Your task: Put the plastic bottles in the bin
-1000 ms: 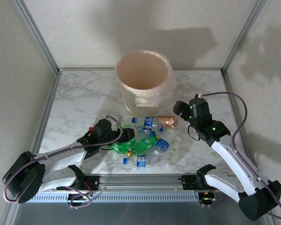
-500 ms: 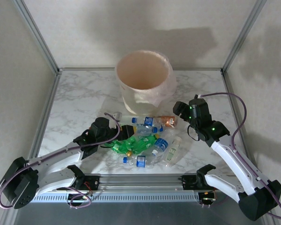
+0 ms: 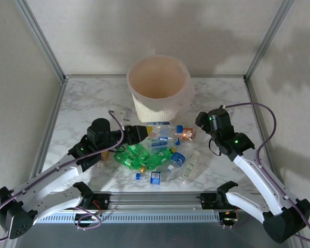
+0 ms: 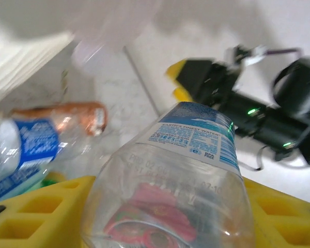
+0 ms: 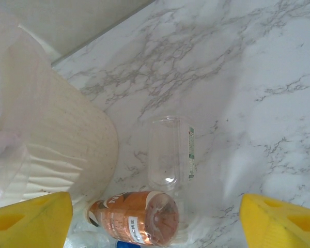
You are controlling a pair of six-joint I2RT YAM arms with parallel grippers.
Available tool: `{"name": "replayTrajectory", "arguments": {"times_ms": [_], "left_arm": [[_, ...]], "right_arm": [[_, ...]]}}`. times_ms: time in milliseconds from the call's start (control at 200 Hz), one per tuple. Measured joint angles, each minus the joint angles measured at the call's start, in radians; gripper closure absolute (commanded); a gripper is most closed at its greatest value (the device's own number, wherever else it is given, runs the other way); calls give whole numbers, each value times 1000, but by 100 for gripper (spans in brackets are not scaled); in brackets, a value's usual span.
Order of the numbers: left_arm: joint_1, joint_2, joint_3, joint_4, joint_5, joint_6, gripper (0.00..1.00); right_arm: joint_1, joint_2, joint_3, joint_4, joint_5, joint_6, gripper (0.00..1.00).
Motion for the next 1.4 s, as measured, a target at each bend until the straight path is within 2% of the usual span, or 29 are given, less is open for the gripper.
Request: {"name": "replayTrajectory", "arguments": {"times_ms": [175,376,746,1072,1297,1402], "left_arm": [[-2,75,182,18,-34,-8,48],[12,251,419,44,-135,-7,48],[130,480,675,22,-336,13,49],[130,560,718,-102,-430,77,47],[130,587,718,-153,-441,95,31],[130,587,718,-157,-445,97,27]], "right_arm": [[0,0,0,-1,0,13,16],[0,0,0,-3,-5,13,16],[-2,-10,0,-7,-8,13,16],[-2,-10,0,-19,-9,13,16],[-2,-6,7,-20,-11,13,15],[-2,-2,19,-23,-12,12,15]]}}
